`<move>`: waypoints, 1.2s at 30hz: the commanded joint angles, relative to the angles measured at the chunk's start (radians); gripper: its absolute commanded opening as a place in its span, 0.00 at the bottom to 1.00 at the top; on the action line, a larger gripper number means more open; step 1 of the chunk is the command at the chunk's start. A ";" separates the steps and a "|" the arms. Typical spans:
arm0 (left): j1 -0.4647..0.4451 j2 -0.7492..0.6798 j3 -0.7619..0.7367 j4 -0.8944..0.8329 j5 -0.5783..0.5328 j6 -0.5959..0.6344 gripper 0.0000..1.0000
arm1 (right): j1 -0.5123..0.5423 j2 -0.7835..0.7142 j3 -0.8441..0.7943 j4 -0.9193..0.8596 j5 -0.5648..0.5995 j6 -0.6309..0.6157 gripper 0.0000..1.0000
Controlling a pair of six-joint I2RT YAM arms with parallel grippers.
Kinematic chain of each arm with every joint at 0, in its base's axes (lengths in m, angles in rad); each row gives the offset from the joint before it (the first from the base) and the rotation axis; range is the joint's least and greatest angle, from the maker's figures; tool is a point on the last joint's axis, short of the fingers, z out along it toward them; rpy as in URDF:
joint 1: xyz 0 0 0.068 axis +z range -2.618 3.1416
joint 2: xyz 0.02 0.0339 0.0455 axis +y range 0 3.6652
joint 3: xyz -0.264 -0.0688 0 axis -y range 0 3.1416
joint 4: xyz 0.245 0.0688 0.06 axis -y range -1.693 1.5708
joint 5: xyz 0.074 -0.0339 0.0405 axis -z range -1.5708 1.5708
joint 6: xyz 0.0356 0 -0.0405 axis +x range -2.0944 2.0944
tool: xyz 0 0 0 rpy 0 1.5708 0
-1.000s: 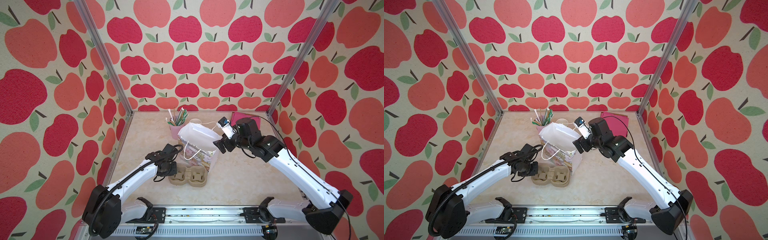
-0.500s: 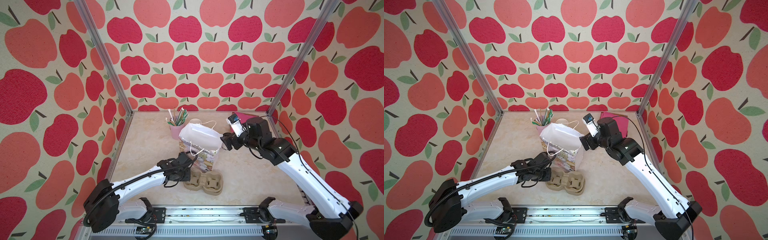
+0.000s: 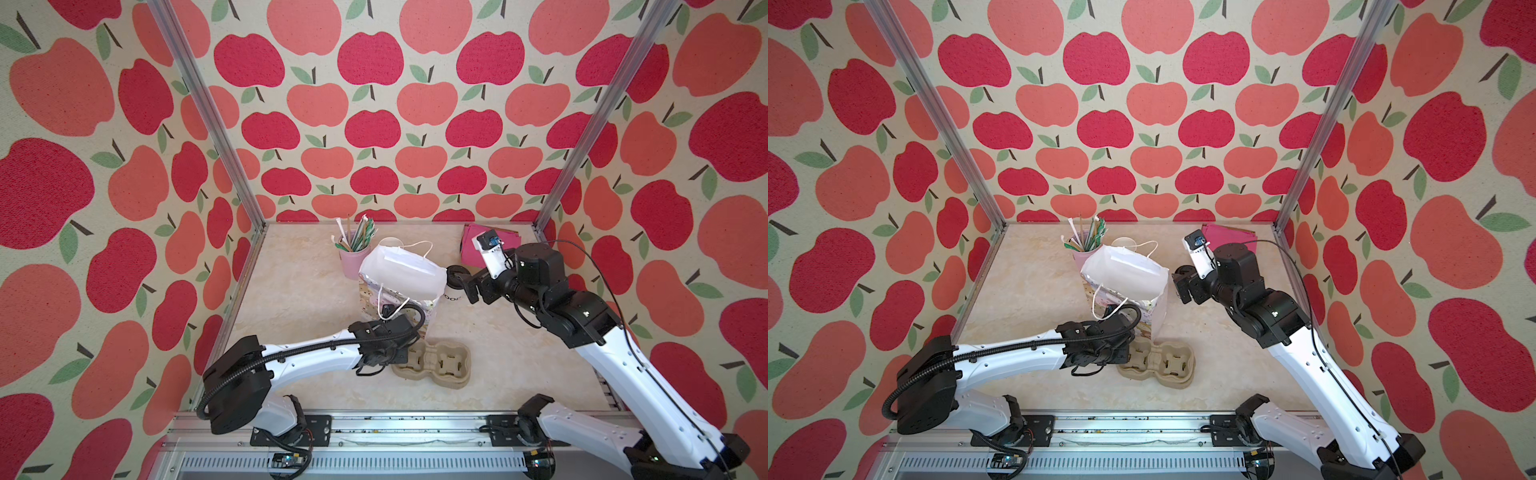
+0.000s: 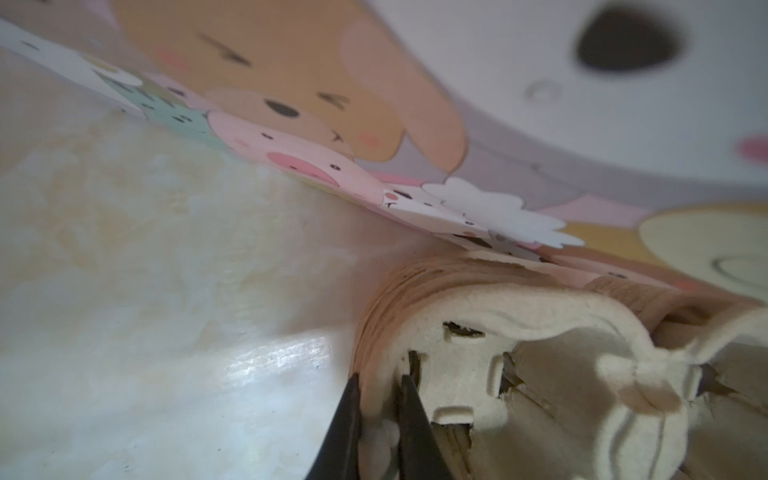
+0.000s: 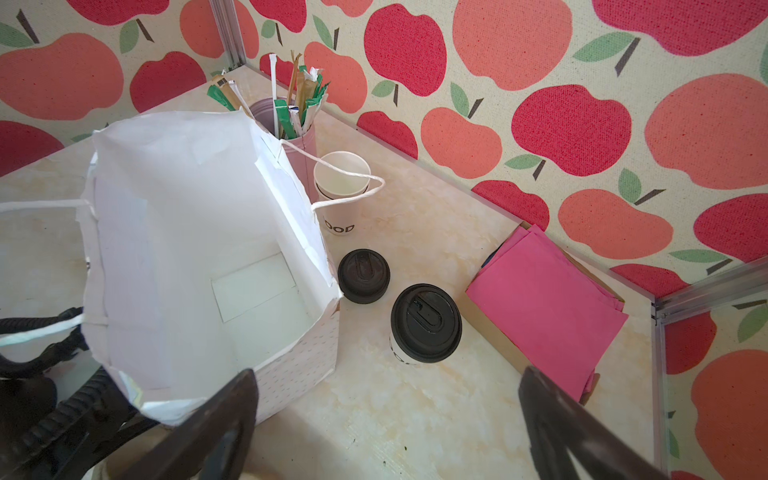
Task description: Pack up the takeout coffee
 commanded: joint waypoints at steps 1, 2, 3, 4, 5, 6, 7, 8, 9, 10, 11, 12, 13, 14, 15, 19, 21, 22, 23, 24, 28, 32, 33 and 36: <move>-0.017 0.073 0.077 -0.058 -0.028 -0.008 0.06 | -0.006 -0.029 -0.021 -0.015 0.022 0.027 0.99; -0.020 0.091 0.098 -0.066 -0.024 -0.001 0.06 | -0.006 -0.033 -0.024 -0.016 0.022 0.027 0.99; -0.023 0.110 0.116 -0.073 -0.020 0.007 0.07 | -0.006 -0.038 -0.027 -0.017 0.023 0.029 0.99; -0.025 0.126 0.133 -0.080 -0.015 0.015 0.08 | -0.006 -0.041 -0.033 -0.018 0.023 0.029 0.99; -0.027 0.135 0.143 -0.087 -0.012 0.018 0.09 | -0.006 -0.043 -0.035 -0.021 0.026 0.029 0.99; -0.028 0.138 0.149 -0.092 -0.012 0.019 0.10 | -0.006 -0.044 -0.037 -0.025 0.027 0.030 0.99; -0.030 0.134 0.150 -0.093 -0.015 0.020 0.12 | -0.005 -0.046 -0.039 -0.031 0.027 0.032 0.99; -0.031 0.126 0.145 -0.091 -0.019 0.019 0.14 | -0.006 -0.047 -0.040 -0.035 0.027 0.033 0.99; -0.031 0.110 0.136 -0.085 -0.023 0.020 0.16 | -0.005 -0.050 -0.043 -0.042 0.025 0.034 0.99; -0.031 0.093 0.124 -0.081 -0.029 0.019 0.18 | -0.006 -0.053 -0.047 -0.045 0.021 0.035 0.99; -0.031 0.067 0.109 -0.076 -0.036 0.016 0.21 | -0.006 -0.055 -0.051 -0.049 0.014 0.035 0.99; -0.031 0.039 0.091 -0.067 -0.044 0.014 0.24 | -0.006 -0.055 -0.053 -0.052 0.003 0.035 0.99; -0.031 0.010 0.072 -0.053 -0.048 0.014 0.28 | -0.006 -0.055 -0.055 -0.055 -0.008 0.035 0.99; -0.031 -0.027 0.049 -0.036 -0.054 0.016 0.33 | -0.006 -0.051 -0.055 -0.057 -0.020 0.035 0.99; -0.031 -0.068 0.027 -0.023 -0.063 0.018 0.39 | -0.006 -0.046 -0.053 -0.057 -0.032 0.033 0.99; -0.031 -0.232 -0.056 0.000 -0.120 0.037 0.57 | -0.006 -0.025 -0.038 -0.053 -0.049 0.038 0.99; -0.030 -0.331 -0.098 -0.004 -0.168 0.042 0.66 | -0.006 -0.017 -0.033 -0.048 -0.028 0.040 0.99; -0.031 -0.375 -0.117 -0.006 -0.191 0.045 0.70 | -0.007 -0.013 -0.030 -0.047 -0.007 0.039 0.99; -0.030 -0.432 -0.140 -0.009 -0.217 0.046 0.74 | -0.011 -0.004 -0.027 -0.050 0.018 0.041 0.99; -0.028 -0.482 -0.163 -0.010 -0.244 0.050 0.78 | -0.023 0.006 -0.025 -0.050 0.037 0.049 0.99; -0.001 -0.634 -0.229 -0.012 -0.294 0.085 0.90 | -0.109 0.058 -0.003 -0.057 0.030 0.112 0.99; 0.076 -0.726 -0.261 -0.008 -0.280 0.141 1.00 | -0.206 0.120 0.011 -0.048 -0.042 0.174 0.99; 0.102 -0.741 -0.265 0.001 -0.264 0.166 0.99 | -0.221 0.143 0.017 -0.055 -0.049 0.187 0.99; 0.184 -0.772 -0.269 0.027 -0.224 0.221 0.99 | -0.234 0.207 0.019 -0.065 -0.070 0.204 0.99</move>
